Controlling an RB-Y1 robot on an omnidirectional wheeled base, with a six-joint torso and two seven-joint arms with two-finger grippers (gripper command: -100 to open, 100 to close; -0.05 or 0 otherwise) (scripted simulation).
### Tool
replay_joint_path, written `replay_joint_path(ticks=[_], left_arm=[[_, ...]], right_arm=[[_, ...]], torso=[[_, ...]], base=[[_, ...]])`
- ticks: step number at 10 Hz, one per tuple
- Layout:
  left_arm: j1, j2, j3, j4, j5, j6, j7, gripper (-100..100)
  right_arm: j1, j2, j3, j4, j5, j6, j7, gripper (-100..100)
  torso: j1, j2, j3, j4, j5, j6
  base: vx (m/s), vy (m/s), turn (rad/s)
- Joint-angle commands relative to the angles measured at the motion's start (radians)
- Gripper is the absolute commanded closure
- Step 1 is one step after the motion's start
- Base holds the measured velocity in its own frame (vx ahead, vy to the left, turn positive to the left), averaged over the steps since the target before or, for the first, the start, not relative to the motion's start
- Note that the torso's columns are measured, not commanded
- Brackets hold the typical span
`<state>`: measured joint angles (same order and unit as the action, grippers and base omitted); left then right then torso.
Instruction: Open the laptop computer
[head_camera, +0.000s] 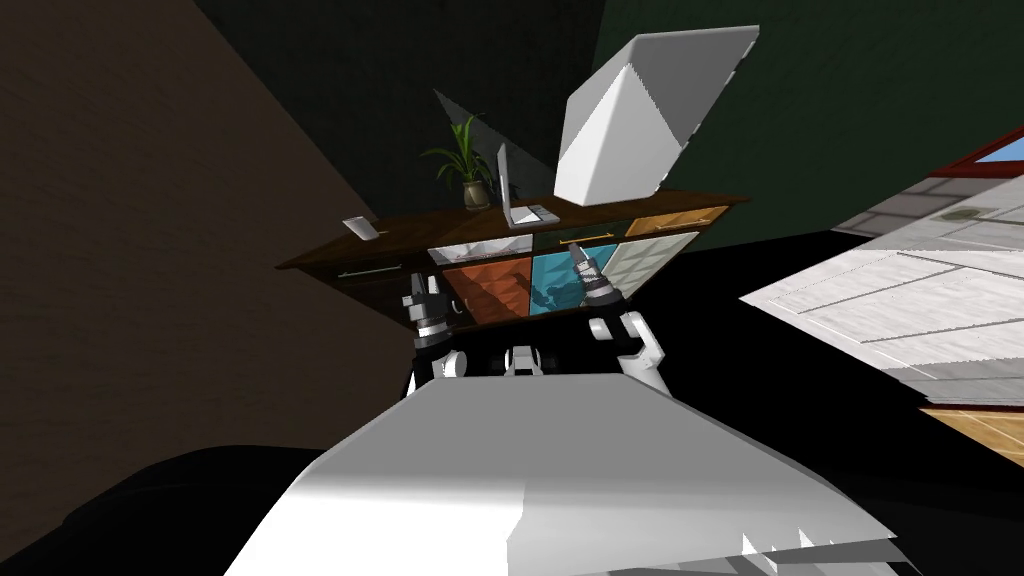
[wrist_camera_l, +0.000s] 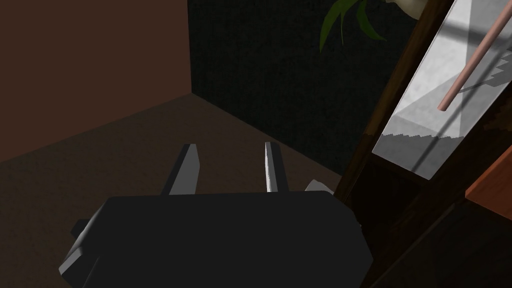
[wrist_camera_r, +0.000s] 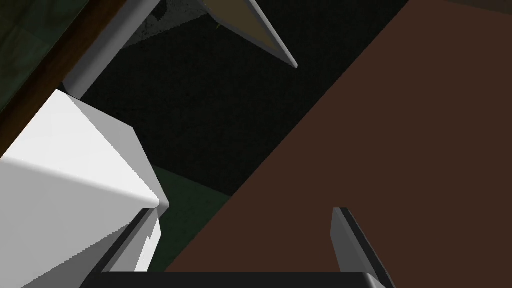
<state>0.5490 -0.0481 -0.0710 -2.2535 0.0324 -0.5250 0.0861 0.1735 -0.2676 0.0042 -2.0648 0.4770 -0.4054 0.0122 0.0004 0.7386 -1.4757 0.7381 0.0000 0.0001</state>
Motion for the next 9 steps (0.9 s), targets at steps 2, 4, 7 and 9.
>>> replay_joint_path(ticks=[2,4,7,9], left_arm=[[0.0,0.0,0.0,0.0,0.0,0.0,0.0,0],[0.0,0.0,0.0,0.0,0.0,0.0,0.0,0],[0.0,0.0,0.0,0.0,0.0,0.0,0.0,0],[0.0,0.0,0.0,0.0,0.0,0.0,0.0,0]], right_arm=[[-0.079,-0.043,0.003,0.032,0.109,0.001,0.017,-100],[-0.126,-0.076,0.003,0.058,0.16,0.0,0.026,-100],[-0.191,-0.11,0.003,0.085,0.249,-0.001,0.036,-100],[-0.239,-0.145,0.004,0.114,0.3,-0.002,0.046,-100]], torso=[[0.0,-0.001,-0.001,0.0,0.0,0.0],[-0.003,0.0,0.0,0.0,-0.001,0.0],[0.003,-0.002,-0.001,0.0,0.001,0.0],[-0.003,0.0,0.0,0.0,-0.001,0.0]], base=[[0.025,0.093,-0.046],[0.011,0.059,-0.029],[0.026,0.102,-0.043],[-0.002,0.076,-0.02]])
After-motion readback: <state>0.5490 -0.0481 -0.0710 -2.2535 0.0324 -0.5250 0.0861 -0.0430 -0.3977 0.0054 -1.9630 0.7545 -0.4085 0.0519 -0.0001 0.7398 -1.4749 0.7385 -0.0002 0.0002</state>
